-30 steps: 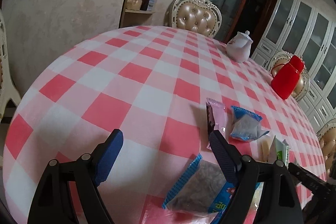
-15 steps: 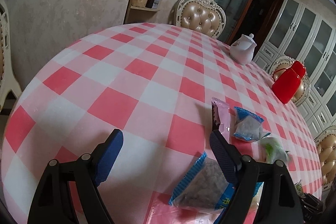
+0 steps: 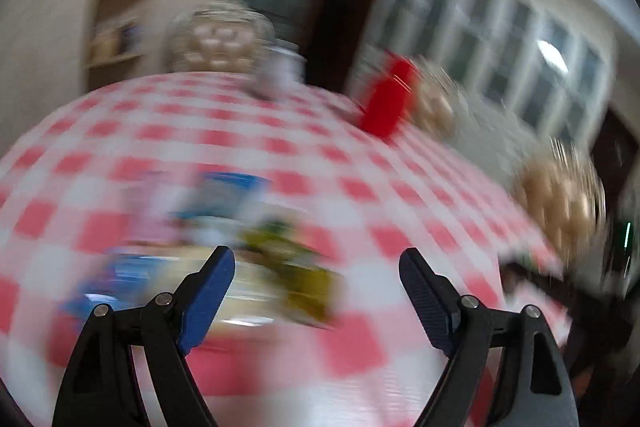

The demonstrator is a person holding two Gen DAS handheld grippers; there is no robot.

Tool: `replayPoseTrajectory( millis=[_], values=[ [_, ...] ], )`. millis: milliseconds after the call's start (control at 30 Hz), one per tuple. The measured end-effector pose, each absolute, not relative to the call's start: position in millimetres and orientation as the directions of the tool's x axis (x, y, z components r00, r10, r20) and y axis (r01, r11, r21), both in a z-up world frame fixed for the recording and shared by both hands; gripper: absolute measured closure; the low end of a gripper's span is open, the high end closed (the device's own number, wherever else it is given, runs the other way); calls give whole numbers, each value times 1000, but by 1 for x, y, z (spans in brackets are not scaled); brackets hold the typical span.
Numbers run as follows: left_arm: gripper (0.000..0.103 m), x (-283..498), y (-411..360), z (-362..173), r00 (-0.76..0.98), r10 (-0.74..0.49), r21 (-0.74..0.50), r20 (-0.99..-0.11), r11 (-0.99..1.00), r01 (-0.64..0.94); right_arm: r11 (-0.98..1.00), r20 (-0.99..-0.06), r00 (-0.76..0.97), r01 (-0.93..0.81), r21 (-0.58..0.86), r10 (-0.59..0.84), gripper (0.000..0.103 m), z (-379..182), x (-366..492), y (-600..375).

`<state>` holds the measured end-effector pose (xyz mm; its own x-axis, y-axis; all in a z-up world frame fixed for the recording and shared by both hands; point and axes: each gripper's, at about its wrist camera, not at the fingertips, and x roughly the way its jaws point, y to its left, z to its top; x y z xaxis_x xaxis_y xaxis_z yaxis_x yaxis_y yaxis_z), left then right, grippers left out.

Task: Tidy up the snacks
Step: 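Grasp the white-and-orange snack bag with the right gripper, then grasp the small white-and-blue candy bar with the left gripper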

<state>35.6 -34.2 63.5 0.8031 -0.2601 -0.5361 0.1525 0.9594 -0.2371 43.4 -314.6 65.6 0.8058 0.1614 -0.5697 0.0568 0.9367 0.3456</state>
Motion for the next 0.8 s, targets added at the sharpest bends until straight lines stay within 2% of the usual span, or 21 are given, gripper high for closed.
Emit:
replayPoseTrajectory(
  millis=[133,167,200,267,433,567,633,667,700,800],
  values=[
    [19,62,-117,43,712,-273,-140,-647,960,241,930,-536,838,115,349,98,68,76,39,-333],
    [27,71,-130,33,685,-246,-112,-686,966,235,928,-537,838,118,352,97,68,77,39,-333],
    [40,76,-138,24,663,-227,-97,-713,969,227,922,-541,834,117,370,111,68,76,40,-336],
    [46,87,-143,10,609,-231,-119,-758,968,220,915,-542,830,111,389,130,68,76,42,-339],
    [46,96,-154,10,632,-219,-107,-744,972,210,911,-528,830,62,407,180,68,80,39,-332],
    [49,99,-172,6,605,-176,-60,-776,976,207,909,-526,827,46,414,198,68,78,36,-329],
    [59,99,-171,6,607,-179,-71,-774,978,197,906,-527,825,45,422,205,68,78,37,-329],
    [74,100,-170,7,608,-183,-78,-772,978,194,905,-526,825,44,424,207,68,78,36,-329],
    [82,99,-167,7,607,-192,-85,-771,976,200,903,-526,823,39,427,213,68,78,36,-329],
    [82,96,-158,7,604,-216,-105,-767,971,214,904,-530,817,27,426,226,67,76,37,-325]
  ],
)
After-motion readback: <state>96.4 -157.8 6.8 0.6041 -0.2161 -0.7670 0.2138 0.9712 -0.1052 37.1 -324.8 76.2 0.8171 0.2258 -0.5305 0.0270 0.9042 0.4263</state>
